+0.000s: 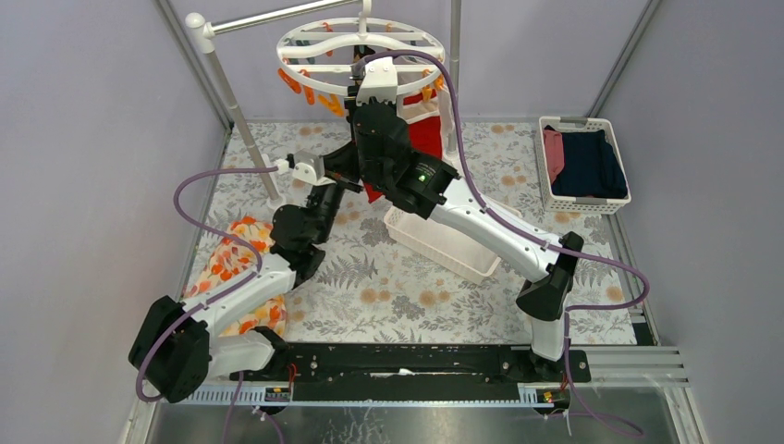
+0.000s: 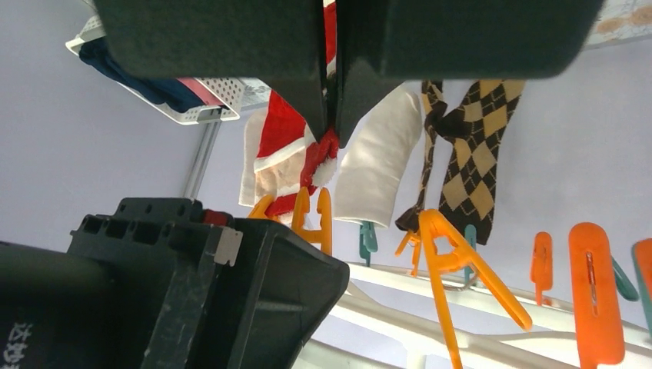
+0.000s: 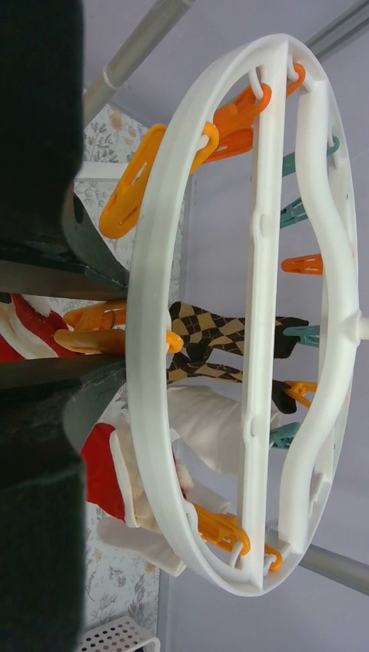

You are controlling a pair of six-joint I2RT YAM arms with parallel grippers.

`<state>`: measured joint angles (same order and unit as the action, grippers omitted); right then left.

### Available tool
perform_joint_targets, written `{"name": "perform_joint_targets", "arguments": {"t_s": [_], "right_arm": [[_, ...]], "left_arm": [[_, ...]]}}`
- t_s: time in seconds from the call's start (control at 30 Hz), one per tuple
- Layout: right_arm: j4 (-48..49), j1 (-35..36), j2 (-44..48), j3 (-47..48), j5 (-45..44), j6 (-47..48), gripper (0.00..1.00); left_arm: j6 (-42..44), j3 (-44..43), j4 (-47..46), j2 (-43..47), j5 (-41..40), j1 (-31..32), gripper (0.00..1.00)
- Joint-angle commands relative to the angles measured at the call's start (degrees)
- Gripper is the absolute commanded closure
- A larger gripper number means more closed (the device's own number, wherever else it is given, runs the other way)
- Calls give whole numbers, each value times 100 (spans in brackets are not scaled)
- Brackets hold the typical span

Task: Clip the socks to the hanger
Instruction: Clamp the sock onto the hanger.

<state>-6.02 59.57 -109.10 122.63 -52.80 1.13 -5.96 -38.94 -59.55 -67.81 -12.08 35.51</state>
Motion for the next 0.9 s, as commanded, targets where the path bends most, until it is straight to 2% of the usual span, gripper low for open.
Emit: {"name": "perform_joint_targets", "arguments": {"t_s": [0.0, 0.87], "right_arm": [[37, -25, -50, 260, 23, -77, 92], [24, -61, -47, 197, 34, -244, 92]], "left_arm": [[261, -205, -186, -71, -359, 68, 100], [157, -237, -428, -33, -436, 149, 100]]}}
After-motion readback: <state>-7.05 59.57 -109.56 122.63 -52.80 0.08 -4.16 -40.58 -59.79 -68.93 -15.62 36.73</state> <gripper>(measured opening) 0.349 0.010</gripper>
